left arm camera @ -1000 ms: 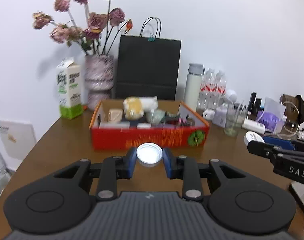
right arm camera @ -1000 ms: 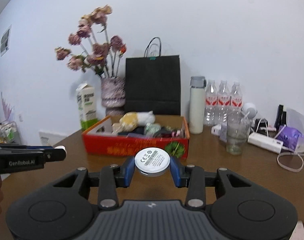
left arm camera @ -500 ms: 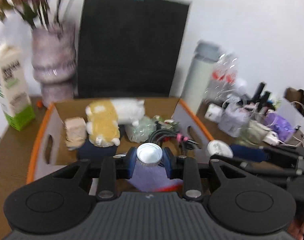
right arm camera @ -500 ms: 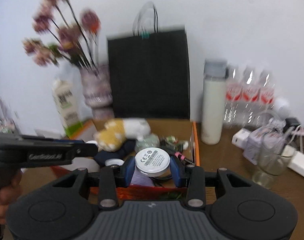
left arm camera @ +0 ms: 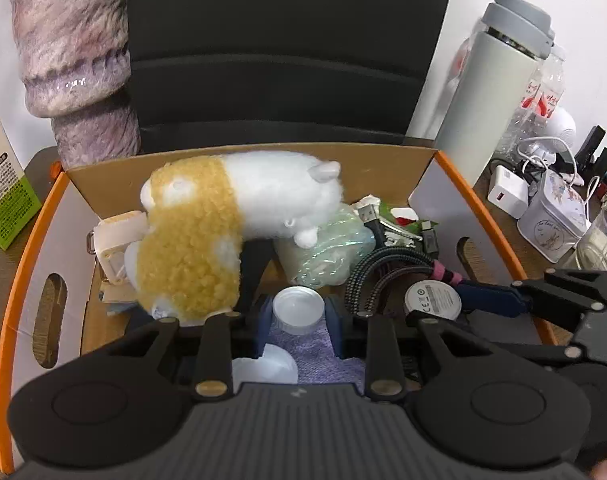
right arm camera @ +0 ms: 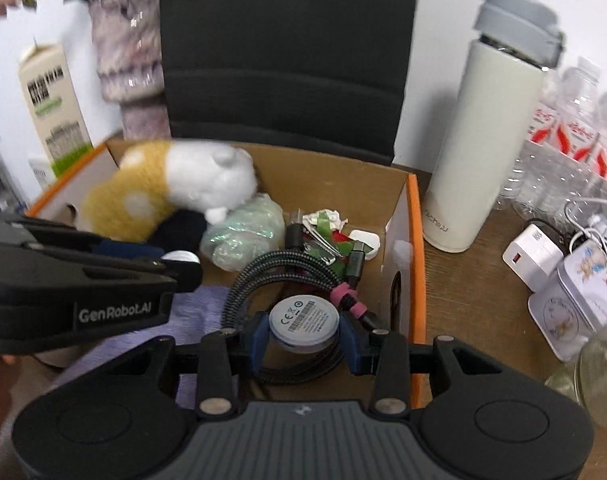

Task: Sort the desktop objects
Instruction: 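Open both tools to release the cap and lid into the box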

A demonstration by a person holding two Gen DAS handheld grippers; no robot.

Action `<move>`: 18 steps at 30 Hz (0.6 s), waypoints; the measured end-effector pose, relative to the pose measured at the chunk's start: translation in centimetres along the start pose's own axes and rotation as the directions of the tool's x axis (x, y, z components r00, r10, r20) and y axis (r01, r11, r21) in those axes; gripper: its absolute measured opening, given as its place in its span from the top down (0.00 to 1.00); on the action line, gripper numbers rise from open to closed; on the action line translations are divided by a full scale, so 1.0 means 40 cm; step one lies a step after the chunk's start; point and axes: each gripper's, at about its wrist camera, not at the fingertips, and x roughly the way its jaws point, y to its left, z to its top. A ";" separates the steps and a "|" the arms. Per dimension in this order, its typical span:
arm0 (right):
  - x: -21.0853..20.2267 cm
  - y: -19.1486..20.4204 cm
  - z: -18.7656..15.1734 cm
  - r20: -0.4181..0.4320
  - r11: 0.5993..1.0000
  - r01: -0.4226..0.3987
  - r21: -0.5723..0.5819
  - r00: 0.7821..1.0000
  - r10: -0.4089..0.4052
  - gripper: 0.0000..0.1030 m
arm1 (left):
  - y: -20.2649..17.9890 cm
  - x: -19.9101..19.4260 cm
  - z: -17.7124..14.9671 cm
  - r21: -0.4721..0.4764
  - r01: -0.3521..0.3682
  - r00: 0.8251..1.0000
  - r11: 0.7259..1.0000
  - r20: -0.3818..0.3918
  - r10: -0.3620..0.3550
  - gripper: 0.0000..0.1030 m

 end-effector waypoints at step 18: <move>-0.160 -0.021 0.108 0.051 0.994 -0.056 0.098 0.997 0.051 0.30 | 0.102 -0.212 0.043 -0.068 -0.012 1.000 0.998 -0.022 0.011 0.00</move>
